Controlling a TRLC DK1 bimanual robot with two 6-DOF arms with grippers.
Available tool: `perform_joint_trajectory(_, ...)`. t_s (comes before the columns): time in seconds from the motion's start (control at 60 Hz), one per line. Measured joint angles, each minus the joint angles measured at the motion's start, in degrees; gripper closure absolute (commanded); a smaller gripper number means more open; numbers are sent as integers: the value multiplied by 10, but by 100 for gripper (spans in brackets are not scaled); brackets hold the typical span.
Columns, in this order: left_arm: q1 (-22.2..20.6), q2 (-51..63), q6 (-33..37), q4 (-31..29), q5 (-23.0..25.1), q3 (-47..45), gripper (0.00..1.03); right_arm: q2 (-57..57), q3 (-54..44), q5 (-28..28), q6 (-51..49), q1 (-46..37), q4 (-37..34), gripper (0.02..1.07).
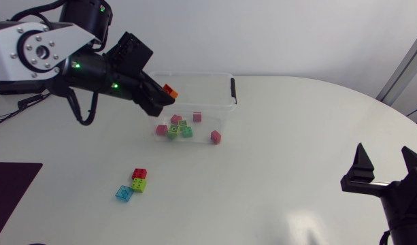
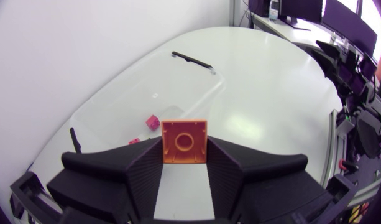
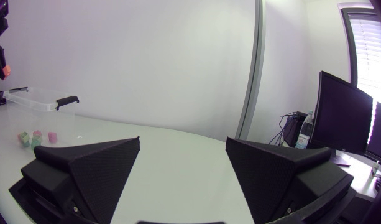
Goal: Pick up the duplo bricks and place them in the container
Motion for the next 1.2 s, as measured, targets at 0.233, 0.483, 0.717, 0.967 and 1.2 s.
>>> perform_joint_trajectory(0.233, 30, 167, -90, 84, -2, 115, 76, 0, 0, 0, 0, 0, 0, 7)
perform_joint_trajectory(0.483, 49, 266, -125, 89, -28, 173, 17, 0, 0, 0, 0, 0, 0, 7)
perform_joint_trajectory(0.717, 83, 188, -150, 12, -58, 166, 14, 0, 0, 0, 0, 0, 0, 7)
perform_joint_trajectory(0.967, 143, 83, -184, -146, -149, 80, 6, 0, 0, 0, 0, 0, 0, 7)
perform_joint_trajectory(1.2, 117, 85, -223, -170, -175, -49, 6, 0, -1, 0, 0, 0, 0, 7)
